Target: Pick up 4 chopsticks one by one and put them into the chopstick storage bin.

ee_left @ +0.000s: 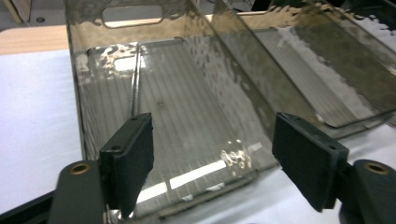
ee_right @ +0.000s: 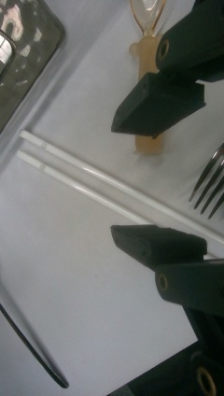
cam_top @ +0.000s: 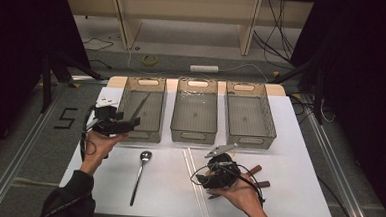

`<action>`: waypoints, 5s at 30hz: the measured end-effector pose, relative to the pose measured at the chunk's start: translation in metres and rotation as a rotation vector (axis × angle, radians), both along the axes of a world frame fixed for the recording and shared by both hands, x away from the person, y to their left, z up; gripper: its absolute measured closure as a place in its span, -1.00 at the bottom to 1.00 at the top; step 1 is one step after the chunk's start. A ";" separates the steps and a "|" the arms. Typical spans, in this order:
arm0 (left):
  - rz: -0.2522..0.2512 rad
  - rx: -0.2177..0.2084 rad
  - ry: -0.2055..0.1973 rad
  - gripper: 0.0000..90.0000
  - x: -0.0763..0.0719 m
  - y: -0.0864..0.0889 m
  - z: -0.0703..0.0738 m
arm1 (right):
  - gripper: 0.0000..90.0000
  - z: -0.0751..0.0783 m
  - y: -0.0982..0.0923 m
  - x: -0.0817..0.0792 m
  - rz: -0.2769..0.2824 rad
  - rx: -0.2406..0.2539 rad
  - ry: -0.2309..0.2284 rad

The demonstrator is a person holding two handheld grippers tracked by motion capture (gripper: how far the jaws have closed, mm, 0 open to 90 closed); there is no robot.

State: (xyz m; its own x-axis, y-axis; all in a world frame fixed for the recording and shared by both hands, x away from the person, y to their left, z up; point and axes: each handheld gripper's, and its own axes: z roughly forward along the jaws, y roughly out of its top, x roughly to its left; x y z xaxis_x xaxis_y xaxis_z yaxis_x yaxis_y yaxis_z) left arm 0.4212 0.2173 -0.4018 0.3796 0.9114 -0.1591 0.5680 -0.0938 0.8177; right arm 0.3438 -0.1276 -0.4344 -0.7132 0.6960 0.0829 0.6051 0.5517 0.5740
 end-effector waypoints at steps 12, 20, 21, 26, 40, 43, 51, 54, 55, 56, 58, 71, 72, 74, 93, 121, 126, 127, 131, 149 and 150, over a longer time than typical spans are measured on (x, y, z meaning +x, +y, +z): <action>-0.105 0.015 -0.047 -0.49 -0.048 -0.020 -0.014 | 0.38 -0.017 0.015 0.002 0.011 -0.058 0.005; -0.153 0.011 -0.067 -0.55 -0.069 -0.031 -0.016 | 0.54 -0.026 0.019 0.004 0.018 -0.083 0.022; -0.157 0.006 -0.069 -0.56 -0.071 -0.032 -0.016 | 0.55 -0.027 0.020 0.005 0.015 -0.083 0.027; -0.180 0.015 -0.067 -0.58 -0.079 -0.036 -0.018 | 0.62 -0.031 0.021 0.006 0.012 -0.093 0.036; -0.195 0.023 -0.075 -0.59 -0.086 -0.038 -0.018 | 0.74 -0.037 0.026 0.005 0.000 -0.114 0.039; -0.199 0.024 -0.076 -0.59 -0.087 -0.039 -0.018 | 0.79 -0.037 0.026 0.005 -0.009 -0.103 0.043; -0.208 0.025 -0.074 -0.59 -0.089 -0.041 -0.018 | 0.80 -0.037 0.028 0.003 -0.033 -0.100 0.042; -0.208 0.025 -0.074 -0.59 -0.089 -0.040 -0.018 | 0.75 -0.037 0.029 0.004 -0.040 -0.100 0.056; -0.208 0.025 -0.075 -0.59 -0.089 -0.040 -0.018 | 0.75 -0.038 0.029 0.003 -0.040 -0.101 0.050; -0.207 0.025 -0.076 -0.59 -0.089 -0.040 -0.018 | 0.75 -0.038 0.029 0.003 -0.040 -0.103 0.048; -0.211 0.030 -0.074 -0.58 -0.089 -0.040 -0.018 | 0.75 -0.037 0.029 0.003 -0.038 -0.102 0.056; -0.210 0.027 -0.073 -0.58 -0.090 -0.042 -0.018 | 0.73 -0.034 0.030 0.006 -0.015 -0.133 0.104; -0.209 0.027 -0.073 -0.58 -0.090 -0.042 -0.018 | 0.73 -0.034 0.030 0.007 -0.019 -0.134 0.113; -0.211 0.027 -0.072 -0.58 -0.090 -0.042 -0.018 | 0.72 -0.034 0.030 0.007 -0.021 -0.130 0.115; -0.215 0.040 -0.075 -0.58 -0.091 -0.043 -0.019 | 0.78 -0.033 0.033 0.001 0.016 -0.142 0.099; -0.222 0.043 -0.076 -0.58 -0.091 -0.044 -0.019 | 0.55 -0.033 0.036 -0.005 0.036 -0.185 0.099; -0.222 0.043 -0.079 -0.57 -0.091 -0.044 -0.018 | 0.53 -0.032 0.037 -0.005 0.034 -0.194 0.099; -0.224 0.043 -0.076 -0.57 -0.091 -0.044 -0.019 | 0.54 -0.032 0.037 -0.006 0.030 -0.198 0.097; -0.224 0.044 -0.078 -0.57 -0.091 -0.044 -0.019 | 0.58 -0.031 0.036 -0.006 0.027 -0.207 0.093; -0.224 0.042 -0.077 -0.57 -0.091 -0.045 -0.019 | 0.75 -0.030 0.036 -0.004 0.051 -0.221 0.101; -0.225 0.042 -0.076 -0.57 -0.091 -0.045 -0.019 | 0.76 -0.030 0.036 -0.004 0.051 -0.220 0.102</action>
